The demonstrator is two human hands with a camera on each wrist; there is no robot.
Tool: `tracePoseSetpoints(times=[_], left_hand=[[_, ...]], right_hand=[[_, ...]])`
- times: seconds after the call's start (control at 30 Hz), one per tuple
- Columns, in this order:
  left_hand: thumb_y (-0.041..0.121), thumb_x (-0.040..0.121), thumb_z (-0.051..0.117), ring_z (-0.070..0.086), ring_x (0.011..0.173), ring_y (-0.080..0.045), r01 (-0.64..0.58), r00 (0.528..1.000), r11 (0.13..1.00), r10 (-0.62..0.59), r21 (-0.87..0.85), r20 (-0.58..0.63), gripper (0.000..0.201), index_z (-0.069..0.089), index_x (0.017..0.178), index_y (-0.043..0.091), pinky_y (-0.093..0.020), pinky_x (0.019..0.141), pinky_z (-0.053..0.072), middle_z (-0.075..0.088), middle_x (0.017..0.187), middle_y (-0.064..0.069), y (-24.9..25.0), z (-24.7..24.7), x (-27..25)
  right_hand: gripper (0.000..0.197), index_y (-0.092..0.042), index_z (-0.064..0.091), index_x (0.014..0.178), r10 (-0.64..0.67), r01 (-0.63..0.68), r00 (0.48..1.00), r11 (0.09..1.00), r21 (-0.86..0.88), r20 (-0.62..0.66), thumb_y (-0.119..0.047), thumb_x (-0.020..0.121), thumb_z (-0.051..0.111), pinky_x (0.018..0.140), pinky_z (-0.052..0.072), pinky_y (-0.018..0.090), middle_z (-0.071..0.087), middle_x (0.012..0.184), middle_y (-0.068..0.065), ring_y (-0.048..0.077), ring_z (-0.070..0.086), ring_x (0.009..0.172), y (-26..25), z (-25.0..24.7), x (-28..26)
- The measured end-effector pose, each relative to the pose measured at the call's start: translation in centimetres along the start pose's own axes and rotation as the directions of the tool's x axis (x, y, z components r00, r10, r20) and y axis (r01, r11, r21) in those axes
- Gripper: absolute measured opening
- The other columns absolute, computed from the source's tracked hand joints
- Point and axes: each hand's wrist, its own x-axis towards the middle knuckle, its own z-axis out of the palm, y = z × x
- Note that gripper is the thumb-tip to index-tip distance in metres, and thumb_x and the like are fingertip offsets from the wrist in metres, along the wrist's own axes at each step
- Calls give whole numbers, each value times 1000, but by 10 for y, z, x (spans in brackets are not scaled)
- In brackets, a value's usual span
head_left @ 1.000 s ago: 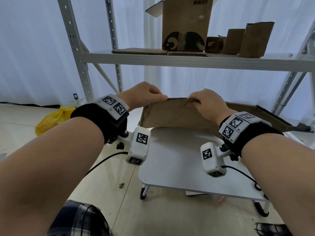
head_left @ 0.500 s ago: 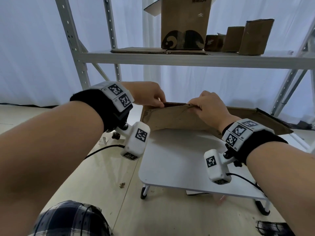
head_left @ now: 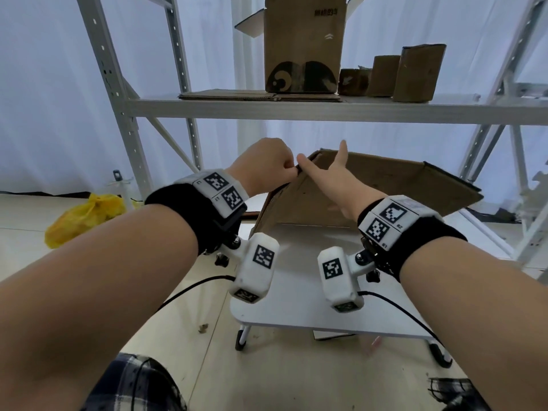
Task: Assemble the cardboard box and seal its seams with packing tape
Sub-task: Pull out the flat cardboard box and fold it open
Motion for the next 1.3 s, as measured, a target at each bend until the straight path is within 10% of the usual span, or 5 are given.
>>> tracePoseSetpoints(times=[0.23,0.43,0.9,1.1,1.3], left_hand=[[22,89,54,62,74,-27,19,990,999,-26,-51,-140,33,70,79,-5,-35,73,51,67,75,-19,0,-20,2],[17,87,55,57,62,-20,76,980,989,-98,-130,-171,28,71,76,-3,-34,68,53,66,68,-13,2,-34,0],[39,88,62,55,82,-11,104,804,978,-190,-182,-563,32,60,103,10,-22,75,44,63,93,0,9,-114,-3],[31,95,52,65,81,-26,210,937,896,-299,-392,-182,34,63,99,-1,-39,80,55,67,91,-16,20,-71,-20],[24,99,43,57,72,-18,146,873,968,-223,-205,-433,26,58,95,3,-28,69,44,59,76,-5,41,-82,-8]], right_hand=[[108,-23,-29,146,-12,22,999,973,231,-46,-36,88,61,99,44,46,49,133,9,25,48,115,-22,-4,-1],[60,-11,39,133,-126,136,986,987,-82,111,-6,77,61,62,48,30,60,111,14,23,56,92,-45,2,-9],[40,-13,63,122,-572,382,785,749,-541,-238,2,87,50,76,39,20,65,114,5,15,54,93,-97,-85,-36],[37,-14,65,122,-599,389,765,723,-572,-237,-2,89,55,81,38,18,67,114,4,12,55,93,-90,-79,-41],[44,-11,56,130,-597,523,646,800,-294,-475,-16,88,66,94,39,16,60,127,0,12,55,113,-99,-72,-44]])
